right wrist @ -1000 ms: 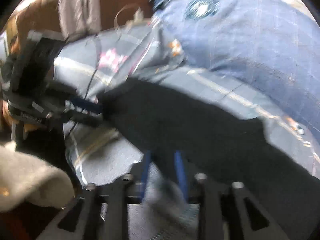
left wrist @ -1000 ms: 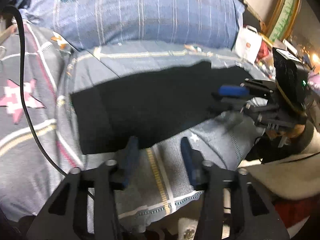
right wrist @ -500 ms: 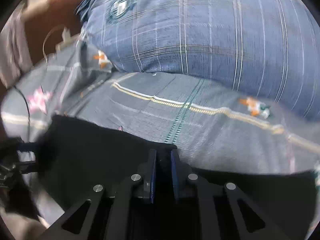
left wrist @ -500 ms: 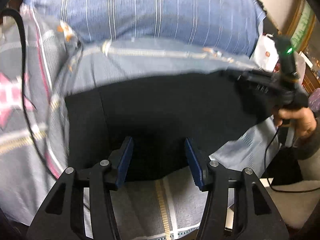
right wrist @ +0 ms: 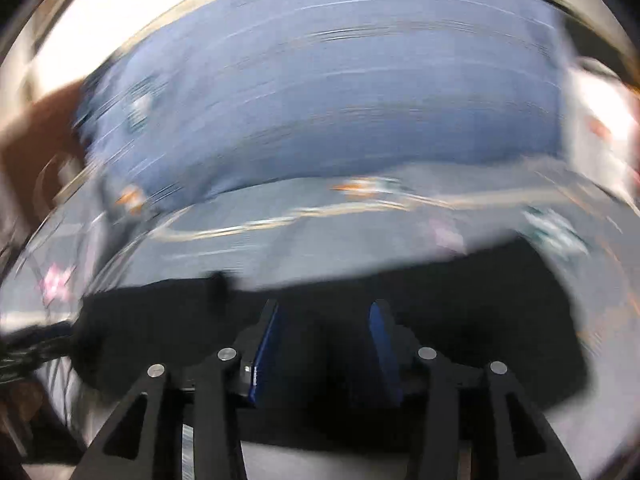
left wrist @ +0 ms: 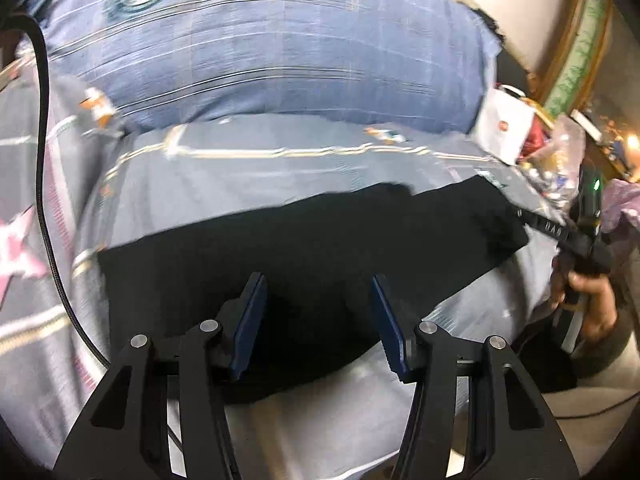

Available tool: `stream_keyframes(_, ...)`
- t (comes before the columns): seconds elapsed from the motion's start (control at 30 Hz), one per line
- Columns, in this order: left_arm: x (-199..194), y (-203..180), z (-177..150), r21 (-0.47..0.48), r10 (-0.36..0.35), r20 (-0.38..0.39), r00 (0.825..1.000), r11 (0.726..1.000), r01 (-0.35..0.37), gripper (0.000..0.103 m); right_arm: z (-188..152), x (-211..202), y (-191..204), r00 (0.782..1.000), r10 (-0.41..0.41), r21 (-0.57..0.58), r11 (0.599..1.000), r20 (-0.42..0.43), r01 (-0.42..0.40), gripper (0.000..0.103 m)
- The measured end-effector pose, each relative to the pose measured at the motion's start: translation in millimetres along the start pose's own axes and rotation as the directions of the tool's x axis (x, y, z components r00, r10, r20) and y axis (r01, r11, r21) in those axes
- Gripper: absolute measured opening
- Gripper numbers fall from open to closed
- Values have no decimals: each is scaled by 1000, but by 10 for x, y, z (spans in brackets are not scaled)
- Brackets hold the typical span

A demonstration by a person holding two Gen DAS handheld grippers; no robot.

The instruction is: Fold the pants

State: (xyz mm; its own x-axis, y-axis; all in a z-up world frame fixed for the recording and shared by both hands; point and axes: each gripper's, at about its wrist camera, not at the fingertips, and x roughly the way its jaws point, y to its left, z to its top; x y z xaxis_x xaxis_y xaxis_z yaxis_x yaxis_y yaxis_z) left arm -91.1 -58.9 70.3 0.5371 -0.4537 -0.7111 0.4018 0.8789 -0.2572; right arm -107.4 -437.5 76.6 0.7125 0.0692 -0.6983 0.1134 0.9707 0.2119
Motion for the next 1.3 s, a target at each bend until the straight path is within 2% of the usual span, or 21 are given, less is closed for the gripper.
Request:
stream_keyframes(0.1,226,-197,122,24,-34,-11,999,999,34,53,-113,-67,-573,998,-45,183,982,-35,50,44)
stream_keyframes(0.17,354,-289,163,23,-44,-27,999,999,44,53,-147,-34,-813,997,-61,270,960,-56,73,44)
stream_keyframes(0.3,469,-425,171,18,-81,-54,995,996,82,53,-149,129,-1029,998,-28,360,932,-53,45,44)
stream_keyframes(0.37,482,-467,155,25,-79,-65,995,996,81,53,-80,219,-1068,1000,-27,374,927,-8,28,44)
stream_keyframes(0.43,456,-464,145,23,-67,-65,996,997,69,53,8,270,-1067,1000,-16,358,934,5,13,20)
stream_keyframes(0.47,427,-442,143,17,-63,-62,996,998,64,53,52,267,-1069,1000,-20,353,935,7,16,4)
stream_keyframes(0.53,342,-354,138,-6,-53,-47,997,999,53,53,96,121,-1033,999,-12,344,939,47,-5,4)
stream_keyframes(0.63,222,-199,108,-48,-45,-25,999,998,43,53,41,-232,-949,993,-90,270,961,82,65,4)
stream_keyframes(0.73,208,-80,59,-72,-32,-20,999,997,30,61,-116,-211,-1016,992,-125,259,959,34,112,4)
stream_keyframes(0.83,200,-19,12,-97,-8,-27,1000,995,5,61,-202,65,-1085,986,-134,278,948,-98,156,6)
stream_keyframes(0.93,83,31,-56,-107,-12,-7,1000,994,11,62,-175,-89,-1030,983,-169,281,942,-77,184,10)
stream_keyframes(1.0,30,96,-84,-109,23,-9,1000,994,-24,62,-137,-217,-986,982,-180,274,943,-50,187,10)
stream_keyframes(1.13,-69,282,-122,-153,55,4,998,987,-54,62,-36,-458,-752,988,-154,229,963,21,145,11)
stream_keyframes(1.23,-138,437,-175,-188,87,12,996,979,-83,62,20,-455,-408,999,-21,157,987,35,16,16)
stream_keyframes(1.3,-160,525,-236,-220,96,5,995,971,-92,62,45,-353,-94,998,55,75,996,23,-56,21)
